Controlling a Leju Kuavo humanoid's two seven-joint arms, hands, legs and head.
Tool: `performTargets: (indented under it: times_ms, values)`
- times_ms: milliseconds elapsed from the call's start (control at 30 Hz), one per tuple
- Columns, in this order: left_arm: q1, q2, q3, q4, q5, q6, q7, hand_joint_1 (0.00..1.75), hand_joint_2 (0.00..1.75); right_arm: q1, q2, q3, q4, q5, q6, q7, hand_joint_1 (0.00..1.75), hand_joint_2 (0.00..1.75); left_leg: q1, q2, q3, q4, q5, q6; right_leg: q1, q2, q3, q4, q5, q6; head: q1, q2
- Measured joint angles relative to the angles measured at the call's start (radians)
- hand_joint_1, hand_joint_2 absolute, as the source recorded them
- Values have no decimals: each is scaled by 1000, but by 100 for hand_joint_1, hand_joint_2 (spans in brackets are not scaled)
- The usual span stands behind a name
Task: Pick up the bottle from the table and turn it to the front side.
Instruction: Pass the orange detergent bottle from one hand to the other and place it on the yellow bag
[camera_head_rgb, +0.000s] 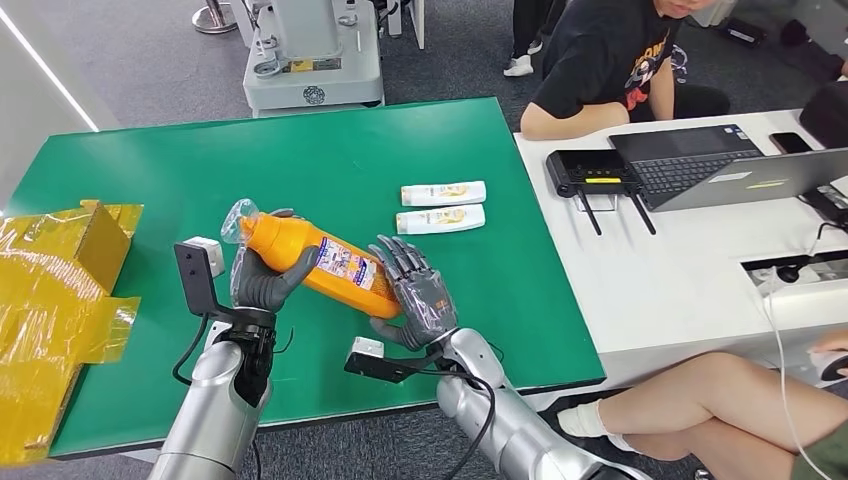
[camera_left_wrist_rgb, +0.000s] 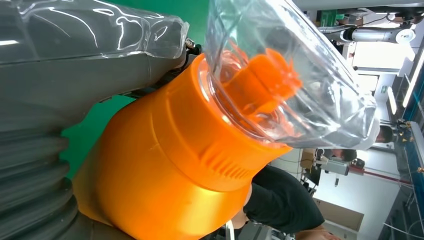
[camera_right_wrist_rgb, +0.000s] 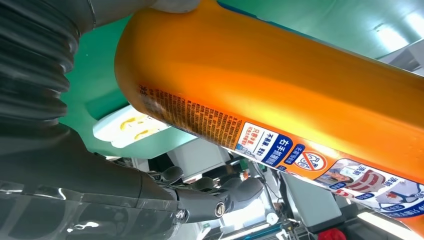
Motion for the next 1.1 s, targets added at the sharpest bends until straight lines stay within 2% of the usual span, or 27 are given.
performTargets:
  times_ms: [200,367,467,633,867,1100]
  values:
    - [2,0,2,0,4,7,-1,175,175,11,0,-2,-16,-1,0,-17,0,175,0,0,0,0,0,0,0,0,0,0,0,0,0,0]
    - [7,4,18,-2,5,29,-8,175,175,34,7,-16,-65,-55,6,-79,0,175,0,0,0,0,0,0,0,0,0,0,0,0,0,0]
    - [8,10,32,-10,4,42,-8,175,175,62,14,-23,-147,-131,54,-117,0,175,0,0,0,0,0,0,0,0,0,0,0,0,0,0]
    - [8,25,51,-18,3,60,-12,175,175,135,17,-13,-366,-287,187,-118,0,175,0,0,-1,0,0,0,0,0,-1,0,0,0,0,0]
    - [7,50,71,-18,19,90,-40,175,175,230,3,68,-630,-459,289,-120,0,175,0,0,-1,0,0,0,0,0,-1,0,0,0,0,0]
    - [-5,105,92,-51,7,132,-71,175,175,286,-26,190,-752,-496,285,-139,0,175,0,1,-1,0,0,-1,0,1,-2,0,0,0,0,0]
